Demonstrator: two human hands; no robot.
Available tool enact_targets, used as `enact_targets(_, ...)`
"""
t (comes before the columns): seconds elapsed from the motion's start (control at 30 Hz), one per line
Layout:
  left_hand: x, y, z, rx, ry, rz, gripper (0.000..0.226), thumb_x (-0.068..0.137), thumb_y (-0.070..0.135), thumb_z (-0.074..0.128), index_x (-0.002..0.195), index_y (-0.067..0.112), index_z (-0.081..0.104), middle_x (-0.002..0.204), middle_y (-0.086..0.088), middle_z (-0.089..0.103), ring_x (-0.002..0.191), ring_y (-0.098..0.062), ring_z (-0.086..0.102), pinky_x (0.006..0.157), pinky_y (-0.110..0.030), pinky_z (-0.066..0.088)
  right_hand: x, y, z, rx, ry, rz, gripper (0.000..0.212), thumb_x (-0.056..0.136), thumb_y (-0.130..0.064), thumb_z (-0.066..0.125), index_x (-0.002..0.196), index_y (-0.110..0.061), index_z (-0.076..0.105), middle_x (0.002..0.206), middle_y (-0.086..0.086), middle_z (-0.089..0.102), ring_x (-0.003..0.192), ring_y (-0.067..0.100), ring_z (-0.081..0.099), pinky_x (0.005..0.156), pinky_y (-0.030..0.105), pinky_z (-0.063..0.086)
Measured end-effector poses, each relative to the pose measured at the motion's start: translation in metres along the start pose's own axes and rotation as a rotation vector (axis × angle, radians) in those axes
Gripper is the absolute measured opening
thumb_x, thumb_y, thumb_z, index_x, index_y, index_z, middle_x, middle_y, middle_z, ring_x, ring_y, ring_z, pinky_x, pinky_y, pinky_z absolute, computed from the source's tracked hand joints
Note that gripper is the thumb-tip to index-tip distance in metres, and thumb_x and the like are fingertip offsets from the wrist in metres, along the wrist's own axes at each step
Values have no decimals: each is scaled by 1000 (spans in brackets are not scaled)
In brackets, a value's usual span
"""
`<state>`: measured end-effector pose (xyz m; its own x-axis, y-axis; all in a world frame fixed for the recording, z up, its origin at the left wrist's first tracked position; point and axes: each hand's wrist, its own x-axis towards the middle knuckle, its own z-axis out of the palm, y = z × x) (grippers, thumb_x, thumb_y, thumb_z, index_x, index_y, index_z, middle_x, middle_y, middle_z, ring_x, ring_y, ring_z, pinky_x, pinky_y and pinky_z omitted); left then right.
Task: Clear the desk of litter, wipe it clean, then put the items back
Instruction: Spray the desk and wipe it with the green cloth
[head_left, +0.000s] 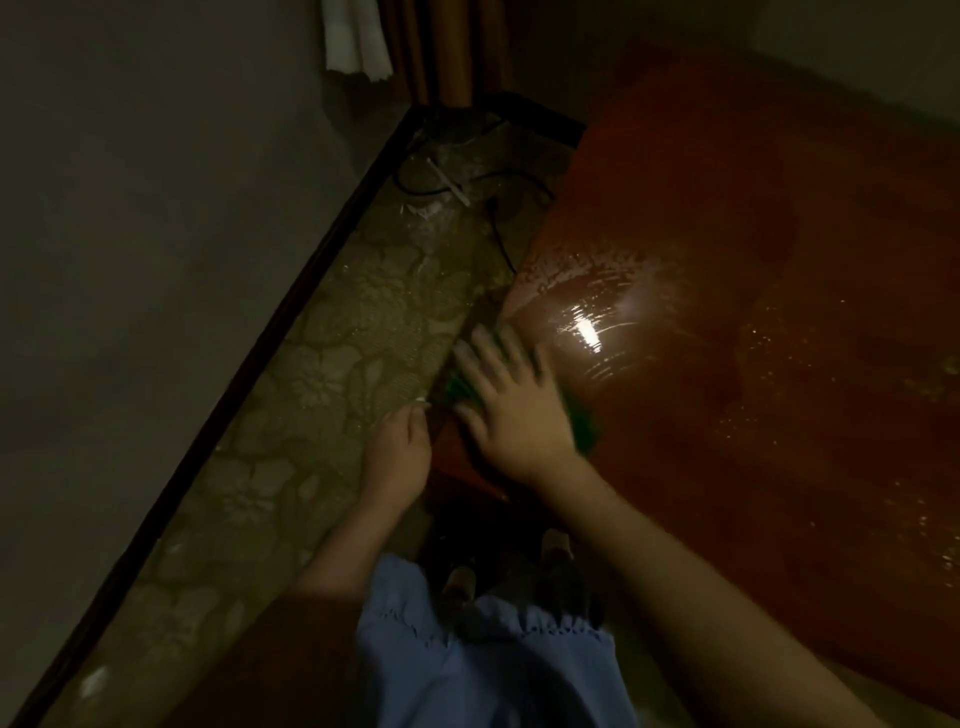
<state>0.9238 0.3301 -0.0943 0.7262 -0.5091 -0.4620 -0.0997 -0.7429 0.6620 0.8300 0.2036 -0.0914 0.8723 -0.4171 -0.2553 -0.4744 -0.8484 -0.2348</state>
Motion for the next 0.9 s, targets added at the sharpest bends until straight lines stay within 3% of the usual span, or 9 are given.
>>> enact_targets(0.1, 3, 16, -8, 0, 23, 7, 35, 103, 20, 30, 107, 4, 61, 101, -10, 60, 98, -24, 56, 84, -30, 42, -53, -17, 24, -80, -24, -239, 60, 96, -54, 24, 151, -28, 20, 158, 1, 21, 145, 25, 9, 115, 57, 5)
enact_targets(0.23, 9, 37, -4, 24, -33, 69, 38, 103, 24, 27, 120, 10, 58, 112, -4, 58, 107, -20, 54, 91, -30, 41, -99, 25, 31, -151, -72, -444, 59, 98, -54, 24, 151, -30, 14, 157, -3, 22, 145, 22, 12, 113, 54, 6)
enact_targets(0.37, 6, 38, 9, 24, -95, 81, 38, 103, 25, 28, 127, 11, 54, 119, -5, 58, 110, -19, 53, 94, -29, 40, -85, 65, 10, -26, 19, 82, 62, 96, -61, 3, 151, -33, 8, 158, -3, 14, 147, 20, 4, 115, 60, 10)
enact_targets(0.43, 2, 33, 13, -22, -88, 62, 37, 103, 24, 30, 128, 13, 53, 121, -4, 57, 110, -19, 53, 96, -31, 41, -54, 68, -1, 24, 74, 366, 65, 95, -61, 4, 152, -30, 3, 160, -2, 2, 147, 21, -6, 116, 54, -5)
enact_targets(0.5, -3, 29, 15, -60, -77, 53, 37, 102, 23, 32, 130, 14, 53, 124, -5, 57, 112, -20, 53, 99, -34, 42, -19, 56, -8, 64, 85, 495, 65, 97, -58, 13, 153, -28, -2, 160, -1, -6, 147, 23, -11, 114, 50, -9)
enact_targets(0.57, -6, 28, 18, -62, -42, 56, 36, 101, 18, 34, 131, 12, 52, 129, -7, 56, 117, -22, 52, 100, -29, 38, 1, 33, -11, 74, 78, 428, 64, 98, -55, 18, 152, -27, -3, 160, -1, -8, 147, 24, -11, 115, 50, -6)
enact_targets(0.73, -13, 33, 19, -59, 14, 31, 35, 100, 13, 36, 130, 11, 55, 130, -9, 57, 117, -25, 52, 95, -27, 37, -45, -11, 9, -4, -57, -62, 65, 93, -53, 11, 152, -27, 3, 160, -1, -1, 147, 25, -5, 116, 53, -7)
enact_targets(0.83, -14, 33, 15, -65, 15, 10, 35, 101, 17, 35, 129, 15, 55, 127, -6, 58, 113, -23, 54, 94, -28, 40, -86, 20, 19, -22, -146, -283, 62, 96, -56, 18, 150, -34, -4, 158, -6, -4, 145, 22, -10, 114, 50, -16)
enact_targets(0.9, -12, 35, 15, -69, 30, 0, 33, 101, 18, 36, 126, 16, 57, 123, -4, 59, 109, -20, 54, 93, -29, 42, -97, 51, 14, -48, -100, -263, 60, 96, -59, 15, 149, -37, -4, 159, -7, 2, 147, 22, -3, 117, 53, -8)
